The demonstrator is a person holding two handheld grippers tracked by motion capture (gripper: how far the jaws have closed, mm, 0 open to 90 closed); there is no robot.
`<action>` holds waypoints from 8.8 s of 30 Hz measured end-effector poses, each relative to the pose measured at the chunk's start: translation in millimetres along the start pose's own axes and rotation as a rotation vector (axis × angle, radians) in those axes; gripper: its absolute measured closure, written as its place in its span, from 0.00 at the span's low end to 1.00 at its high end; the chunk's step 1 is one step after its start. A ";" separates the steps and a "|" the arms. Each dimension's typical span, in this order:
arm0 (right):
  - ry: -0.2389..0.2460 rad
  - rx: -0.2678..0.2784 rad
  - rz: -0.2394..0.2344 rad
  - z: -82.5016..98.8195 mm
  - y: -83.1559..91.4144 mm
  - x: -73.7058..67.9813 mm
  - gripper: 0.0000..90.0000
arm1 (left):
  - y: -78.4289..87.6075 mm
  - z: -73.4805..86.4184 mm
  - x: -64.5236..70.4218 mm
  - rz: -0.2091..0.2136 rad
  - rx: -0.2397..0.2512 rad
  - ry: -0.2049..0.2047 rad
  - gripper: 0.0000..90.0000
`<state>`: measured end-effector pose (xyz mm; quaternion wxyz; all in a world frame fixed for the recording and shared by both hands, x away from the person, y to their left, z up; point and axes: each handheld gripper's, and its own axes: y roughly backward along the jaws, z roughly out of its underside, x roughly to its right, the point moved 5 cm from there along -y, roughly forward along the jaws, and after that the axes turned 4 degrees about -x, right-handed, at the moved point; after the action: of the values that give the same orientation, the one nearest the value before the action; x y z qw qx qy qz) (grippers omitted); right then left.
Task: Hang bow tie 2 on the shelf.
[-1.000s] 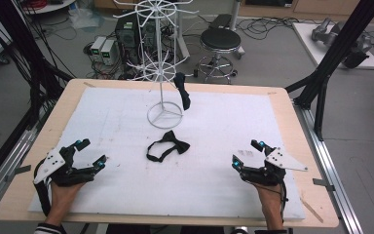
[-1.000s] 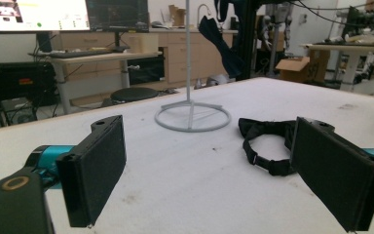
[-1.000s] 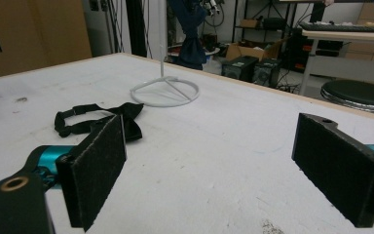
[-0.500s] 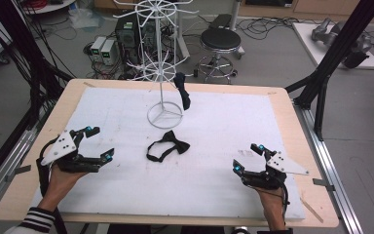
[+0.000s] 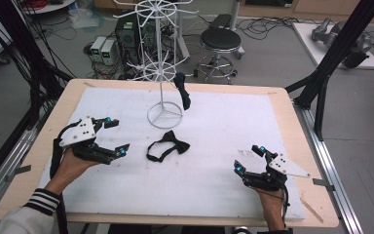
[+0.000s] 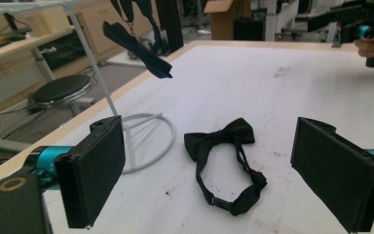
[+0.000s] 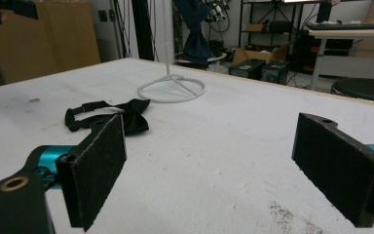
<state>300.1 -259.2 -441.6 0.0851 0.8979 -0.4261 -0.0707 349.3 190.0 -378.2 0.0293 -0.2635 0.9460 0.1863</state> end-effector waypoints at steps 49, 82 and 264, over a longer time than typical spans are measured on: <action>-0.007 0.013 -0.028 13.3 -7.0 -2.2 0.13 | -115.0 -30.3 11.8 0.221 -0.337 -0.189 0.16; -0.012 0.044 -0.031 13.4 -6.8 -1.6 0.13 | -171.3 -2.7 6.4 0.267 -0.504 -0.186 0.23; 0.023 0.072 -0.021 15.2 -3.8 -6.1 0.13 | -28.7 -70.5 -31.8 -0.046 -0.149 0.054 0.84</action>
<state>296.1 -253.5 -456.9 0.0567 0.9055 -0.4180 -0.0459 394.3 156.8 -317.6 -0.0118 -0.2918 0.9237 0.2481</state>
